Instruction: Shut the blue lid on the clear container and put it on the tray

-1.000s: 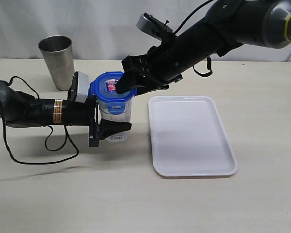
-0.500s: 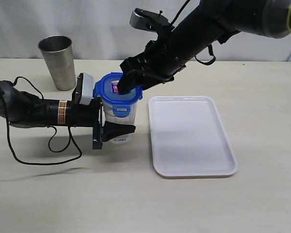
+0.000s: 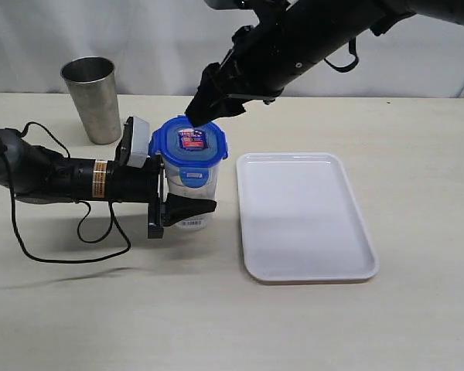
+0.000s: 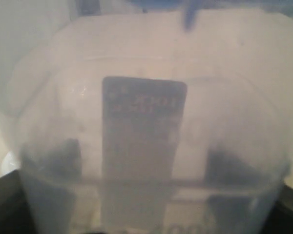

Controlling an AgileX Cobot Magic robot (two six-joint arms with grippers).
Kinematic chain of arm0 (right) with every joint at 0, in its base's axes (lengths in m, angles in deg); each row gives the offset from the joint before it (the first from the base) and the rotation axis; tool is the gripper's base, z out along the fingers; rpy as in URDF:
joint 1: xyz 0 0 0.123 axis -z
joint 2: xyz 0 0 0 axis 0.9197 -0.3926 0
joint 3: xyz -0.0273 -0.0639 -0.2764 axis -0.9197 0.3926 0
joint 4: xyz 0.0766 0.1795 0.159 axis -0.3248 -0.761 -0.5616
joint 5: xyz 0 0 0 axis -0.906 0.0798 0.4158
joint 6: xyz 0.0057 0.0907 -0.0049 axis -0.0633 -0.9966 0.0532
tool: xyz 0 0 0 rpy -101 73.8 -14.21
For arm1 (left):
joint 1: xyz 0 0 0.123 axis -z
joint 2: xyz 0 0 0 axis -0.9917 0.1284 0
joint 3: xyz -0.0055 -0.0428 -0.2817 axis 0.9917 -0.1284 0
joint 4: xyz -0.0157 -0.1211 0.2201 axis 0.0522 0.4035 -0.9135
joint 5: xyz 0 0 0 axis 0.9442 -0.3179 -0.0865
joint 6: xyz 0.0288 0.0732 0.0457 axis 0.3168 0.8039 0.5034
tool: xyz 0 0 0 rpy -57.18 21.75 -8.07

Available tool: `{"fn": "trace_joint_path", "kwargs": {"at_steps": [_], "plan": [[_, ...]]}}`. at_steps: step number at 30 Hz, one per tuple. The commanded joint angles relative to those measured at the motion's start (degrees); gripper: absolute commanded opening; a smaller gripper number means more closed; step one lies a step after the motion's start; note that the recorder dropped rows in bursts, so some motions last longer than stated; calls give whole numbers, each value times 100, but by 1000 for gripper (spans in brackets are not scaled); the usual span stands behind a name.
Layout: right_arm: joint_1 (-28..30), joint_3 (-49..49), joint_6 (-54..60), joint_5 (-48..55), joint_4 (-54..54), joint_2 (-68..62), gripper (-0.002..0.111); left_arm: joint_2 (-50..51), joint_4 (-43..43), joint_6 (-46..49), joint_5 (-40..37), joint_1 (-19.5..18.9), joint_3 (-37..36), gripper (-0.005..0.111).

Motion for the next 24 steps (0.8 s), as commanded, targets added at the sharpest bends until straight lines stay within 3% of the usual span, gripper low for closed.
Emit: {"fn": "trace_joint_path", "kwargs": {"at_steps": [1, 6, 11, 17, 24], "plan": [[-515, -15, 1252, 282, 420, 156, 46, 14, -164, -21, -218, 41, 7, 0], [-1378, 182, 813, -113, 2733, 156, 45, 14, -164, -21, -218, 41, 7, 0], [-1848, 488, -45, -372, 4407, 144, 44, 14, -164, -21, -218, 41, 7, 0], [-1918, 823, -281, -1022, 4676, 47, 41, 14, -175, -21, -218, 41, 7, 0], [-1918, 885, 109, -1050, 4676, -388, 41, 14, -186, -21, -218, 41, 7, 0]]}}
